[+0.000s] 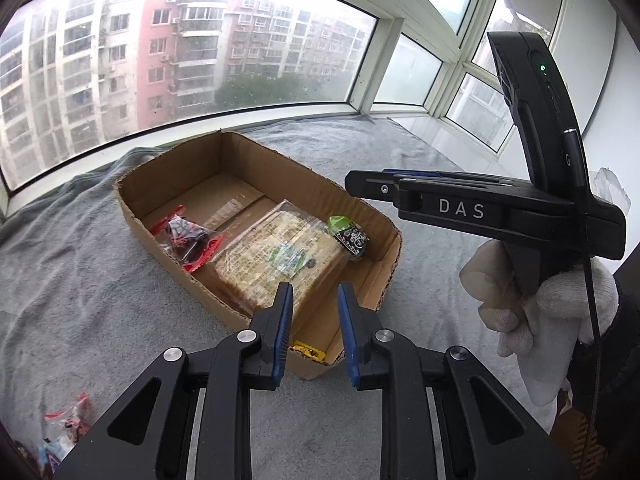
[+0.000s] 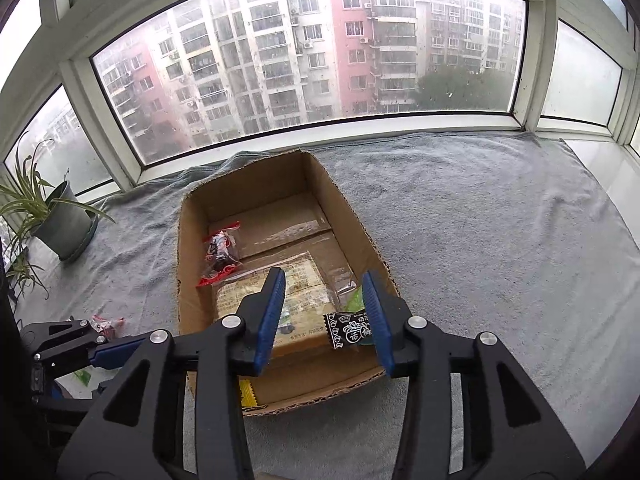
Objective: Organize snacks
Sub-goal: 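Open the right gripper over the box while the left opens, dropping the yellow candy, then move the right gripper to the green candy while the left moves to a chocolate bar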
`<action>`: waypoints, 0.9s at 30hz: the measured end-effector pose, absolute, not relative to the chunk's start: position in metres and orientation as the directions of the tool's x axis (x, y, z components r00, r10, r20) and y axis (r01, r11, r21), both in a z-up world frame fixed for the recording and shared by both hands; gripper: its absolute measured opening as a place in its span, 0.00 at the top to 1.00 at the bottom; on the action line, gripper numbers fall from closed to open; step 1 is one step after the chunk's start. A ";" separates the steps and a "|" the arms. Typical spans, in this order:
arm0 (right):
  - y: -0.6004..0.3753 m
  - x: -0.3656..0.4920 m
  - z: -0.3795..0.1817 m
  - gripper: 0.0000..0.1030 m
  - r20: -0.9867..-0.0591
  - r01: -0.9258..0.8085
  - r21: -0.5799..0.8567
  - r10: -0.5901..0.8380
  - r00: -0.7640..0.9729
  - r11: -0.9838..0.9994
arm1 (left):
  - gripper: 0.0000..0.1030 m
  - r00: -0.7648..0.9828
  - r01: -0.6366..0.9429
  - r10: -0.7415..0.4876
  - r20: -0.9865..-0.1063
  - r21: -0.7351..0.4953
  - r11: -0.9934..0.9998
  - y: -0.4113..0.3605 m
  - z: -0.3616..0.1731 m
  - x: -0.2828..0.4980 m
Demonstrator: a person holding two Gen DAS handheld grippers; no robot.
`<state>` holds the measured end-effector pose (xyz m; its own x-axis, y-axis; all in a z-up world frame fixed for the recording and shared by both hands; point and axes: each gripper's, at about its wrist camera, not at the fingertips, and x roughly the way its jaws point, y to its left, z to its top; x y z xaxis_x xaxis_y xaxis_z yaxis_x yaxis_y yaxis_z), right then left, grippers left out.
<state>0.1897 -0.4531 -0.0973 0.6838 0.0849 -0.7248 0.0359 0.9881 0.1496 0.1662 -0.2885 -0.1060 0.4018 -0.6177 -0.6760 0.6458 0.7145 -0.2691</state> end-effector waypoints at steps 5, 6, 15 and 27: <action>-0.443 0.177 -0.088 0.57 -0.708 0.028 0.162 0.096 0.700 0.986 | 0.79 0.421 0.624 -0.614 -0.668 -0.277 0.730 -0.271 -0.099 0.161; -0.440 0.174 -0.086 0.57 -0.705 0.026 0.162 0.097 0.703 0.986 | 0.79 0.425 0.621 -0.614 -0.665 -0.280 0.732 -0.266 -0.097 0.159; -0.403 0.145 -0.071 0.57 -0.666 -0.037 0.200 0.164 0.728 0.979 | 0.50 0.440 0.586 -0.627 -0.643 -0.323 0.743 -0.218 -0.084 0.141; -0.350 0.109 -0.082 0.27 -0.635 -0.144 0.286 0.301 0.712 0.947 | 0.46 0.568 0.389 -0.480 -0.668 -0.296 0.872 -0.089 -0.085 0.119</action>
<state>0.1091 -0.3501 -0.0819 0.7115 0.3006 -0.6351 -0.1444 0.9471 0.2865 0.1188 -0.0889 -0.0851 0.5681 -0.4801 -0.6684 0.3887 0.8724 -0.2963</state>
